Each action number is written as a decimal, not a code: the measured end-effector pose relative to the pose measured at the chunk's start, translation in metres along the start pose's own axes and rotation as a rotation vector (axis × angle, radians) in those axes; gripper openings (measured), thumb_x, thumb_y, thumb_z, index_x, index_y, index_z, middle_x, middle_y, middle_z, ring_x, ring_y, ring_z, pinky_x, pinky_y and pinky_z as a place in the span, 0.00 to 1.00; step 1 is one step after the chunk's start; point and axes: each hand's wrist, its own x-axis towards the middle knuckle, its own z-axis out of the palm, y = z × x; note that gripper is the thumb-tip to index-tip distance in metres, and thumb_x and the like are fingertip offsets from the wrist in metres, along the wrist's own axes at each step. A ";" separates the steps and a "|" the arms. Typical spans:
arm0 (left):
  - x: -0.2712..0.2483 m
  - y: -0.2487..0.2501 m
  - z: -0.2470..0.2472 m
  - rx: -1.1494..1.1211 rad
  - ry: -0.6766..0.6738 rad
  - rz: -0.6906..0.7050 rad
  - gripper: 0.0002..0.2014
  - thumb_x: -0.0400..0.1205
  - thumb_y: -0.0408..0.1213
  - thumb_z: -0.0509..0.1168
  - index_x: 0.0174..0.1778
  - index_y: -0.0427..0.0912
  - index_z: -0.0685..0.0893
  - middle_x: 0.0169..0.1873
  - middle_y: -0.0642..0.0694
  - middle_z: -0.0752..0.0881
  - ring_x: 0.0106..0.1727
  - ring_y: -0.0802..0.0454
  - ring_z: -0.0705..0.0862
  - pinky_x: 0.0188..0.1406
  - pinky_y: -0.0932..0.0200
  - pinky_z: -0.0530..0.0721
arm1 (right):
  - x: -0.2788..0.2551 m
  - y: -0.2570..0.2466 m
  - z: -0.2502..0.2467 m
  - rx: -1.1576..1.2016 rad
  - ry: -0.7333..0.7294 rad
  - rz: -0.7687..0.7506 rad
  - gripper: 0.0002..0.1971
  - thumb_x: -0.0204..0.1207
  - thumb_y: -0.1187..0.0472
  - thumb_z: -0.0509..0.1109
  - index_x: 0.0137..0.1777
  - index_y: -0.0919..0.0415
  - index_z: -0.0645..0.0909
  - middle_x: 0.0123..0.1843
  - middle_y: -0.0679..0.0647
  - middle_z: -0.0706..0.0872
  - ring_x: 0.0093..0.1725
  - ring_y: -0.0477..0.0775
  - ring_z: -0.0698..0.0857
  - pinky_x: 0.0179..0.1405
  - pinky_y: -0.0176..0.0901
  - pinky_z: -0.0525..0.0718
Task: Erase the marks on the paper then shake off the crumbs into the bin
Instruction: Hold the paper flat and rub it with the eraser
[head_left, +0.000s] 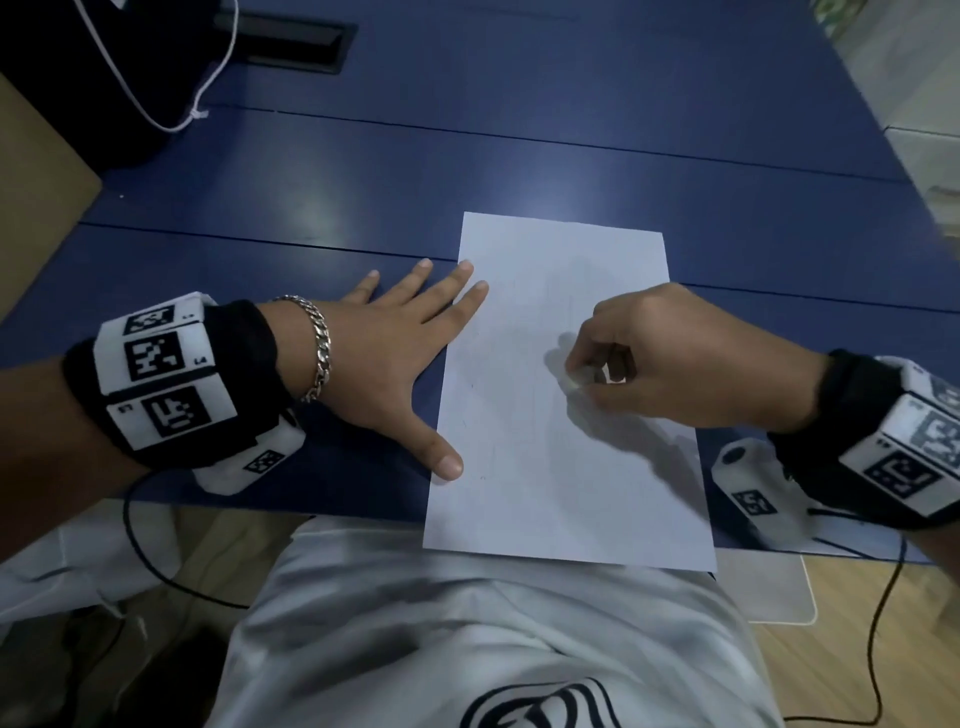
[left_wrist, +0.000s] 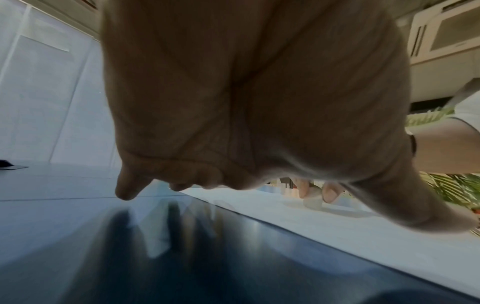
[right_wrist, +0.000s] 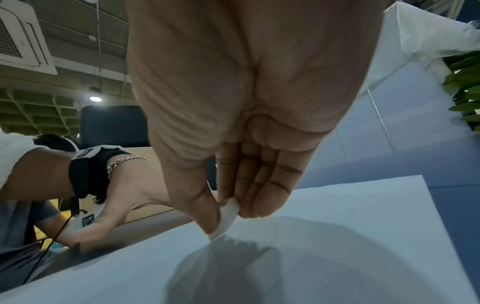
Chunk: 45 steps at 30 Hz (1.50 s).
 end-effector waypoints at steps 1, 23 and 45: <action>0.000 -0.002 -0.002 -0.008 0.005 0.004 0.80 0.52 0.93 0.60 0.85 0.56 0.18 0.83 0.60 0.17 0.87 0.47 0.22 0.88 0.27 0.40 | 0.000 -0.001 0.001 0.004 -0.005 -0.005 0.05 0.73 0.56 0.78 0.48 0.46 0.89 0.41 0.38 0.85 0.40 0.38 0.84 0.39 0.26 0.77; 0.010 -0.010 0.003 0.043 -0.011 -0.037 0.82 0.50 0.94 0.59 0.85 0.55 0.19 0.83 0.61 0.18 0.87 0.46 0.22 0.86 0.23 0.38 | 0.046 -0.039 0.005 -0.027 -0.006 -0.316 0.05 0.75 0.55 0.75 0.47 0.53 0.91 0.40 0.44 0.87 0.35 0.43 0.81 0.41 0.32 0.76; 0.023 0.008 0.001 0.060 0.049 0.001 0.79 0.52 0.94 0.59 0.87 0.57 0.22 0.86 0.54 0.20 0.89 0.44 0.24 0.85 0.23 0.35 | 0.033 -0.035 0.008 -0.052 -0.011 -0.186 0.03 0.76 0.56 0.75 0.47 0.52 0.88 0.42 0.44 0.86 0.39 0.47 0.82 0.46 0.46 0.84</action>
